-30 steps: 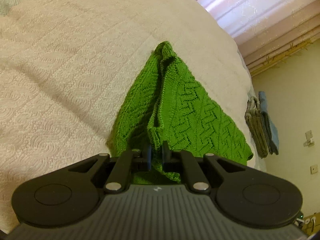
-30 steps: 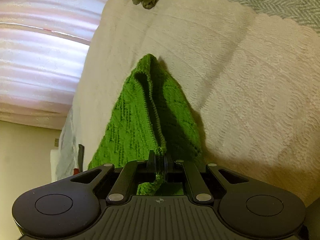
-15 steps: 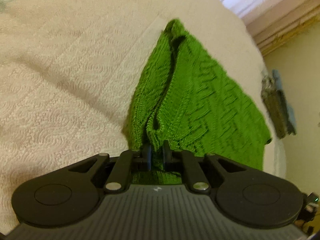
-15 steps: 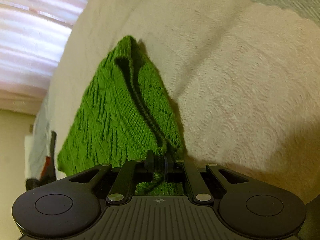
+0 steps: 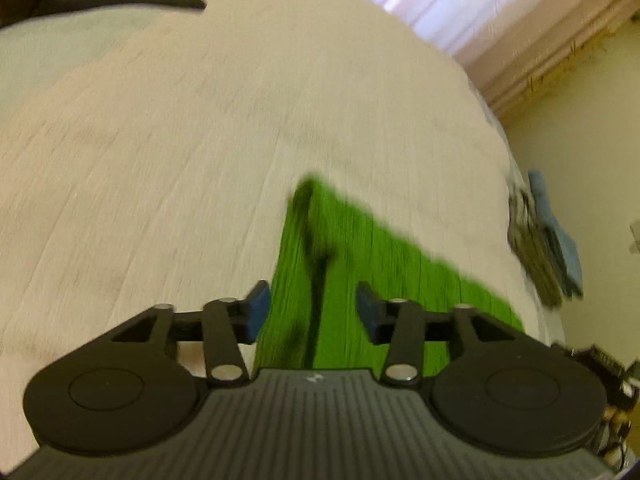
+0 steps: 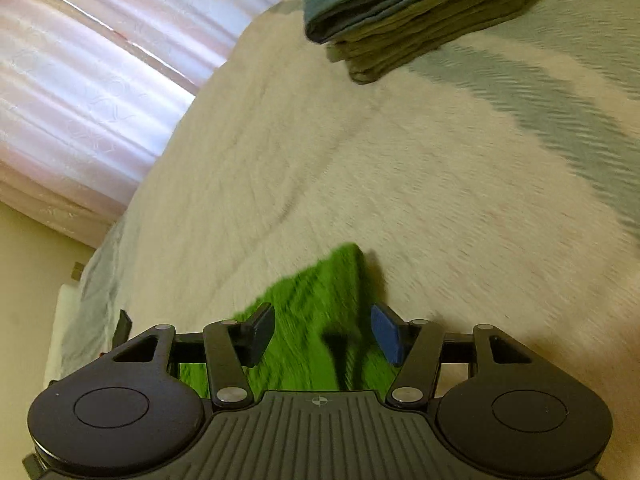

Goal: Fold clothes
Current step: 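Lay the folded hem down on the vest with both tools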

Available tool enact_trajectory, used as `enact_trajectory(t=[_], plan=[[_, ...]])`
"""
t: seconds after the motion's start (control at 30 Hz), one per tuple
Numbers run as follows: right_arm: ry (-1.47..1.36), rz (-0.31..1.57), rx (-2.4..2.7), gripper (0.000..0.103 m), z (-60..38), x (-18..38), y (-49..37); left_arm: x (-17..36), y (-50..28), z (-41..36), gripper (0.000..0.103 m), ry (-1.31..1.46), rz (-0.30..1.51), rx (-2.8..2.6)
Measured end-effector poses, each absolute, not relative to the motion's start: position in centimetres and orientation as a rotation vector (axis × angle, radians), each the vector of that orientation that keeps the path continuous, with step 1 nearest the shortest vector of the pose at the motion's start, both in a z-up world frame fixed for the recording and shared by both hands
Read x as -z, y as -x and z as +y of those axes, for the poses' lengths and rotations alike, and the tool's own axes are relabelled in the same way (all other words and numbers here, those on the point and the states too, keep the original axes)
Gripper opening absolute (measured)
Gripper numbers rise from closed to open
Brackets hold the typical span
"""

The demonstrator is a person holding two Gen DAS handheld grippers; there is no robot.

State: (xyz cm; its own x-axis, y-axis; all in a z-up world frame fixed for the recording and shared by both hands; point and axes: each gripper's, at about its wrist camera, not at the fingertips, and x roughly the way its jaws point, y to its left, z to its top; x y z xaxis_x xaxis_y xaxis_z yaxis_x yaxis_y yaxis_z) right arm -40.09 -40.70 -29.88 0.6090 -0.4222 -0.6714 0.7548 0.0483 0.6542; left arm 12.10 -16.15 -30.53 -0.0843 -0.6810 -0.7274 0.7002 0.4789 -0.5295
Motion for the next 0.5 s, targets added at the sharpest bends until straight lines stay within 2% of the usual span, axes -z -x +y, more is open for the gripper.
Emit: enact_trajectory(t=[0.03, 0.07, 0.17, 0.2, 0.23, 0.27, 0.3, 0.43, 0.5], plan=[[-1.234, 0.342, 0.925, 0.058, -41.2, 30.4, 39.8, 30.7, -12.6, -17.5, 0.062, -0.011, 1.191, 1.136], [-1.245, 0.35, 0.927, 0.058, -41.6, 31.0, 39.6, 30.9, -13.0, -18.7, 0.064, -0.003, 1.19, 1.135], [-1.277, 0.371, 0.932, 0.056, -42.7, 32.5, 38.9, 32.1, -13.6, -21.4, 0.063, -0.026, 1.197, 1.131], [-1.284, 0.377, 0.932, 0.028, -42.9, 33.0, 38.7, 32.6, -13.8, -22.1, 0.061, -0.039, 1.204, 1.131], [-1.263, 0.375, 0.933, 0.01, -42.7, 33.0, 38.7, 33.1, -13.8, -22.6, 0.05, -0.053, 1.214, 1.14], [-1.238, 0.372, 0.934, 0.007, -42.4, 32.9, 38.8, 33.5, -13.8, -23.0, 0.021, -0.066, 1.22, 1.152], [-1.214, 0.369, 0.935, 0.005, -42.1, 32.8, 38.9, 33.7, -13.6, -23.1, 0.003, -0.082, 1.214, 1.177], [-1.155, 0.415, 0.994, 0.004, -41.1, 33.5, 39.8, 33.6, -12.1, -22.5, 0.005, -0.215, 1.044, 1.227], [-1.127, 0.467, 1.021, 0.005, -40.6, 34.2, 39.6, 34.5, -12.1, -22.5, 0.007, -0.263, 1.031, 1.209]])
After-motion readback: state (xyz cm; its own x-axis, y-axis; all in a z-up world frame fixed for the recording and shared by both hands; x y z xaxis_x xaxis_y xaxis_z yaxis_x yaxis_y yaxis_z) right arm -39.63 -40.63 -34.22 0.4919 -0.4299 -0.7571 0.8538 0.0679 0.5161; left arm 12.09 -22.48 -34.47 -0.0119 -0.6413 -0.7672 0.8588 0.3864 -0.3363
